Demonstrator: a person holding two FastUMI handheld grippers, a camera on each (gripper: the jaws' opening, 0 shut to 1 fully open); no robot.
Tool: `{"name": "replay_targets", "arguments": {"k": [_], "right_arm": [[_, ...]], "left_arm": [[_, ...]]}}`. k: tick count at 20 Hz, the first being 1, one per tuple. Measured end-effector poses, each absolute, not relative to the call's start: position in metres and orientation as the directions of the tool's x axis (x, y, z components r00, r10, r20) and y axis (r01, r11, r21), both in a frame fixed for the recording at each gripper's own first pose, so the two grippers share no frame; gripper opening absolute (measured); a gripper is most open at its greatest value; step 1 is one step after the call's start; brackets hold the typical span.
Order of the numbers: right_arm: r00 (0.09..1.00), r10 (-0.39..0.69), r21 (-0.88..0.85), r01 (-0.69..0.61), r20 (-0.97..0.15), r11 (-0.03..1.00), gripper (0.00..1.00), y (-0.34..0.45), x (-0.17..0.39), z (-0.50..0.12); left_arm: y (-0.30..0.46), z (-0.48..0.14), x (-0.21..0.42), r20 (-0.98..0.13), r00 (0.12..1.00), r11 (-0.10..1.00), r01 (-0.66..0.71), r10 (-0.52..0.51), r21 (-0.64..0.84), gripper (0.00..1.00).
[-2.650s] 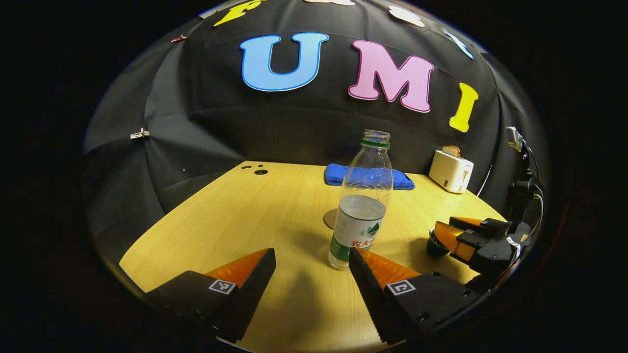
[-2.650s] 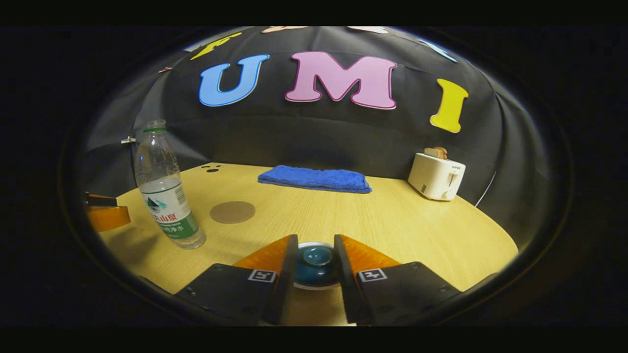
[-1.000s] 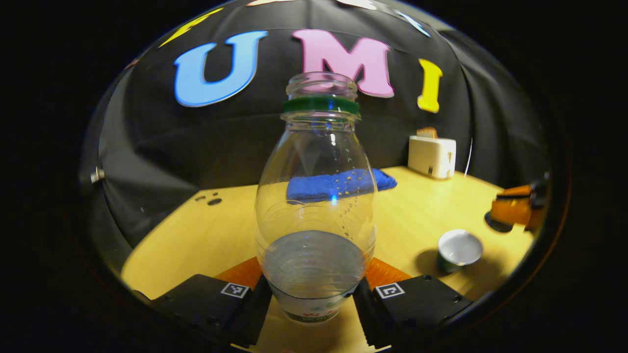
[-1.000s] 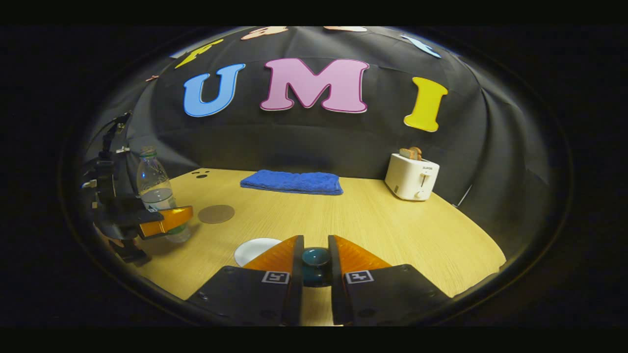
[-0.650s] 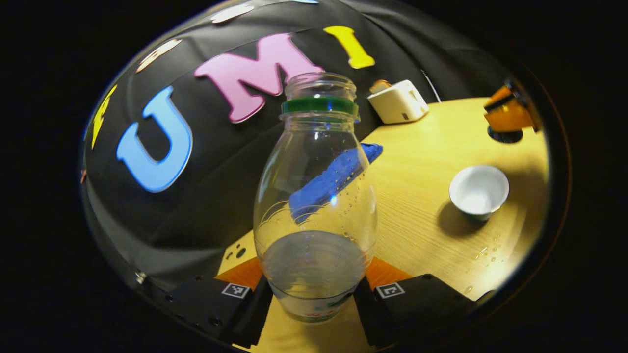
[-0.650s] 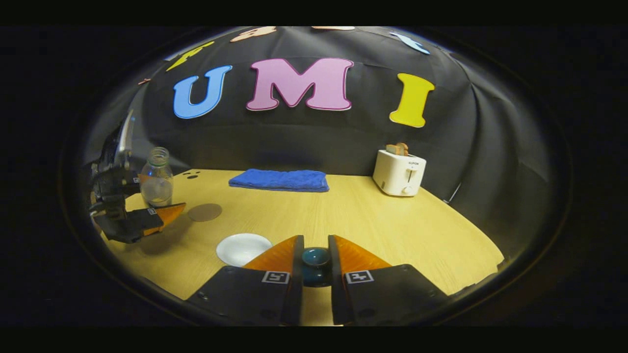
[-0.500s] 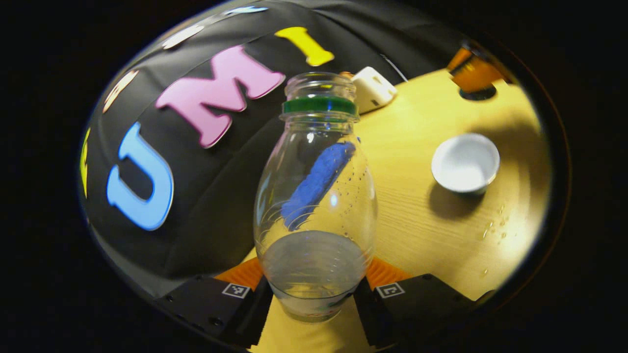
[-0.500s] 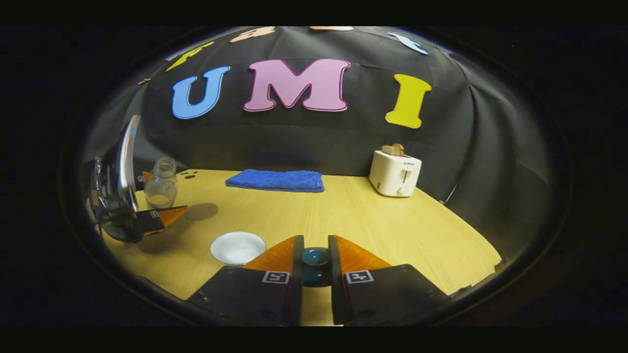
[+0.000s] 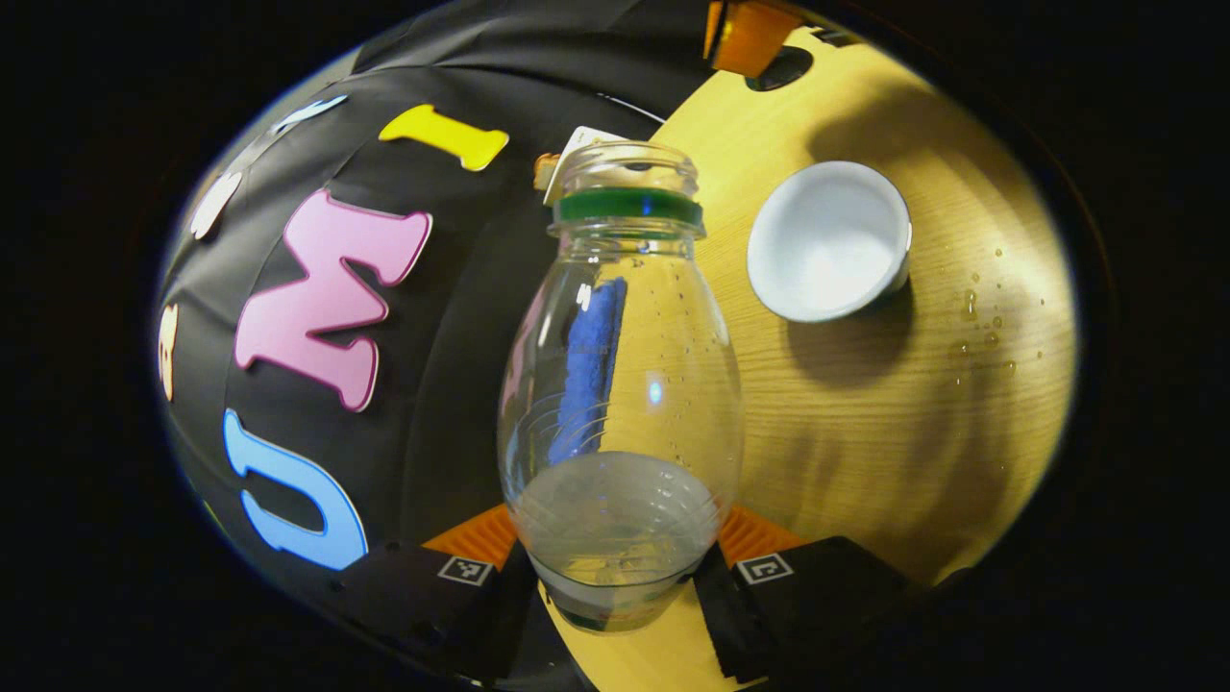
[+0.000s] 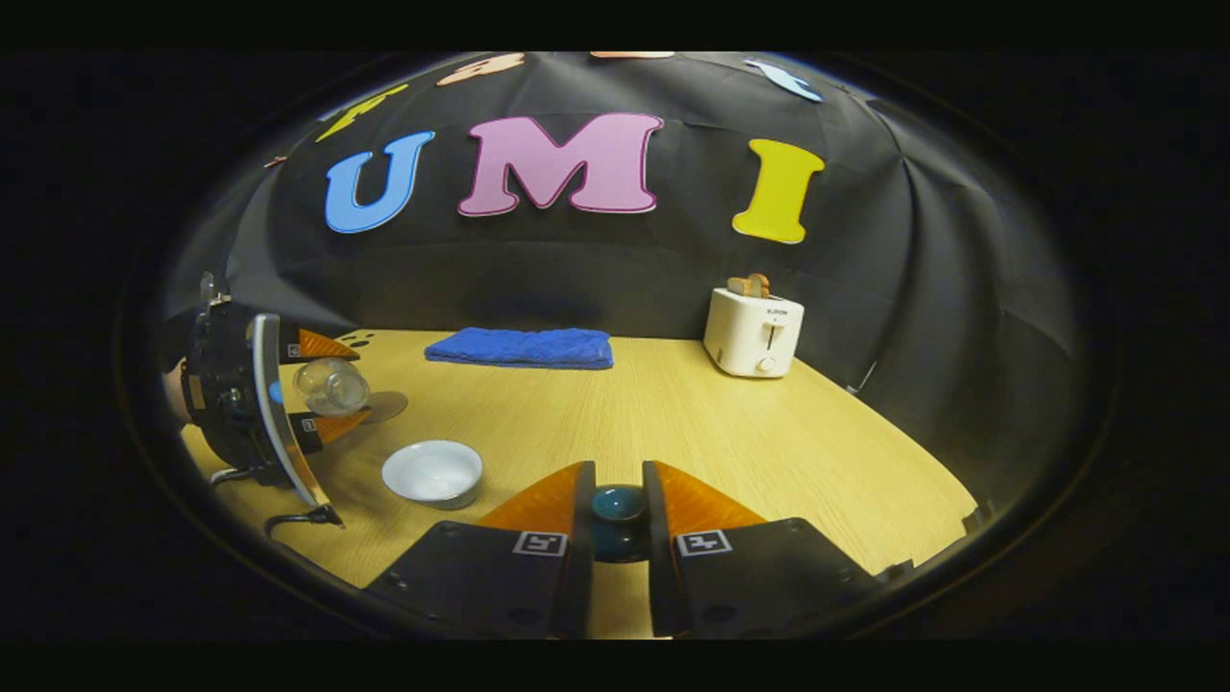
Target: Open the teacup lid with one hand, grasp the water bottle and pour water into the teacup with the other hand; after pouring, place the water bottle on the coaster and then close the teacup lid.
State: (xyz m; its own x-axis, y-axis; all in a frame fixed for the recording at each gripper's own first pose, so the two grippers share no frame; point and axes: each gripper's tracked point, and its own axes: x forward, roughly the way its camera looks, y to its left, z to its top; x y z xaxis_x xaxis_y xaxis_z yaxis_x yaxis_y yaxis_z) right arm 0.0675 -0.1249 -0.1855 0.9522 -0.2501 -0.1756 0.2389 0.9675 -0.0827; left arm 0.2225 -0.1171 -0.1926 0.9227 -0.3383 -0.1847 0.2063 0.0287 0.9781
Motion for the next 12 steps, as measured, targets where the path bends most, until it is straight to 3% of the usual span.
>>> {"name": "replay_targets", "arguments": {"k": [12], "right_arm": [[0.949, -0.257, -0.076, 0.247, -0.182, 0.966, 0.31, -0.138, 0.059, -0.191]], "left_arm": [[-0.144, -0.192, 0.245, -0.181, 0.902, -0.246, 0.087, -0.391, 0.965, 0.74]]}}
